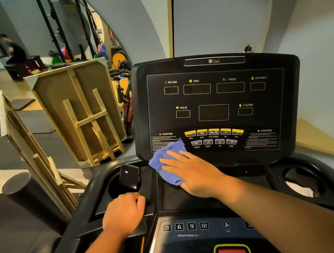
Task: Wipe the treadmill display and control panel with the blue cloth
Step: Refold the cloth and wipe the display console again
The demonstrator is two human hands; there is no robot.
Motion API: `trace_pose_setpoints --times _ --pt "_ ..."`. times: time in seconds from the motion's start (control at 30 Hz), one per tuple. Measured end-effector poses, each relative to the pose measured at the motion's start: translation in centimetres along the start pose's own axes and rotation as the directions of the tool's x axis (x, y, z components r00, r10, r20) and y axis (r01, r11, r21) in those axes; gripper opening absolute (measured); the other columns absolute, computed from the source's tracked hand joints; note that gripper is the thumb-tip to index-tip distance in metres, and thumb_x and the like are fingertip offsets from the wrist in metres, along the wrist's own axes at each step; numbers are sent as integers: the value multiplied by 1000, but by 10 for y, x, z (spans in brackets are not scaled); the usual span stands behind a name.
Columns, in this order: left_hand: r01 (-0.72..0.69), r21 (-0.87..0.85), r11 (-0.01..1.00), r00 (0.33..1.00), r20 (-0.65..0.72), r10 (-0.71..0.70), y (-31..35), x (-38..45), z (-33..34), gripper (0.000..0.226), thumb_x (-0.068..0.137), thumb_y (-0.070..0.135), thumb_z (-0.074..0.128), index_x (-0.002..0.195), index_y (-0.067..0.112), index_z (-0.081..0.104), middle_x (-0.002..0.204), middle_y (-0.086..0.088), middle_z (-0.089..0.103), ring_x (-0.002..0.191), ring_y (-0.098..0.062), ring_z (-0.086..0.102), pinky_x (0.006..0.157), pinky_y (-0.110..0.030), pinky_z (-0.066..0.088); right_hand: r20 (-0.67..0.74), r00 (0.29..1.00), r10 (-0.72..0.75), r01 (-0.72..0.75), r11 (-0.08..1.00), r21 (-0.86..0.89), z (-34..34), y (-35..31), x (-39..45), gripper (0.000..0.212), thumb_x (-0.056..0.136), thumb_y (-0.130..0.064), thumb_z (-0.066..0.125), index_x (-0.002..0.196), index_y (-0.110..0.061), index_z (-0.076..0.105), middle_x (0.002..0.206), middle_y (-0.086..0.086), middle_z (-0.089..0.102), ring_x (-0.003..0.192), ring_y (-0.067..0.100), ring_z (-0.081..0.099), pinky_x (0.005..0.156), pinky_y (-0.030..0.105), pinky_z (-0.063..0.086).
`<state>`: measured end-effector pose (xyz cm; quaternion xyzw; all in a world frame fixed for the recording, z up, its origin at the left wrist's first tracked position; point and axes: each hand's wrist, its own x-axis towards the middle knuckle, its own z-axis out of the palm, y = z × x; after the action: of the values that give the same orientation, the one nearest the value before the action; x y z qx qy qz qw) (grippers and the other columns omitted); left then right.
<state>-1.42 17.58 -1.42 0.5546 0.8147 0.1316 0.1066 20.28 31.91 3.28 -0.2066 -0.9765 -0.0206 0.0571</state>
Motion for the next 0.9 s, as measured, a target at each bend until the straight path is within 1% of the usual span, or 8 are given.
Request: trace_pose_setpoints --times 0.17,0.43,0.53,0.6,0.7,0.73,0.83,0.9 --pt "-7 -3 1000 1000 20 7 1 -1 -2 40 101 38 37 74 25 63 72 4 67 68 -12 63 65 -34 46 -1 996 89 -88 993 78 -5 21 -36 67 99 -19 46 160 -24 19 168 -10 10 153 5 -7 121 23 -12" --pt "-5 15 1000 999 38 4 2 -1 -4 42 103 38 36 73 26 63 68 5 68 64 -9 64 69 -35 55 -10 949 315 -316 949 -24 -4 88 -155 77 97 -20 40 159 -37 -3 166 -18 -6 154 9 -10 125 34 -1" --pt "3 11 1000 1000 29 -3 1 -2 -2 43 103 40 36 71 28 64 65 6 68 62 -8 66 71 -37 59 -153 866 475 -476 879 33 -12 103 -189 83 88 -27 37 157 -40 -8 166 -17 -5 155 11 -3 123 42 10" --pt "4 0 1000 999 36 -4 2 -2 -3 44 103 41 36 72 30 66 66 7 70 62 -7 67 71 -35 60 -248 793 556 -563 825 48 -18 112 -175 76 90 -31 34 159 -29 1 168 -6 3 156 17 -3 123 50 16" --pt "14 3 1000 998 56 -14 0 0 -4 44 103 43 37 73 31 67 67 8 70 64 -6 67 73 -35 60 -369 617 695 -710 694 121 -35 110 -112 75 97 -26 50 161 -18 13 169 6 6 155 31 -4 125 54 8" --pt "19 4 1000 998 59 -19 1 0 -4 44 103 43 37 73 31 67 67 8 70 64 -6 67 74 -36 60 -389 606 694 -718 688 107 -38 105 -95 76 96 -27 52 161 -19 13 169 6 5 154 35 -5 124 54 4" --pt "8 13 1000 998 55 -9 3 0 -5 43 103 42 38 74 30 67 70 8 71 66 -7 66 74 -35 58 -298 845 444 -503 848 -164 -16 97 -107 80 93 -35 49 161 -24 9 169 2 1 154 36 -8 125 52 -1" --pt "10 41 999 999 44 -11 2 1 -4 41 102 41 38 77 27 67 77 7 72 70 -15 64 72 -35 52 -195 931 309 -357 884 -302 -2 102 -145 81 89 -39 41 161 -26 6 169 0 1 155 32 -7 124 51 3"
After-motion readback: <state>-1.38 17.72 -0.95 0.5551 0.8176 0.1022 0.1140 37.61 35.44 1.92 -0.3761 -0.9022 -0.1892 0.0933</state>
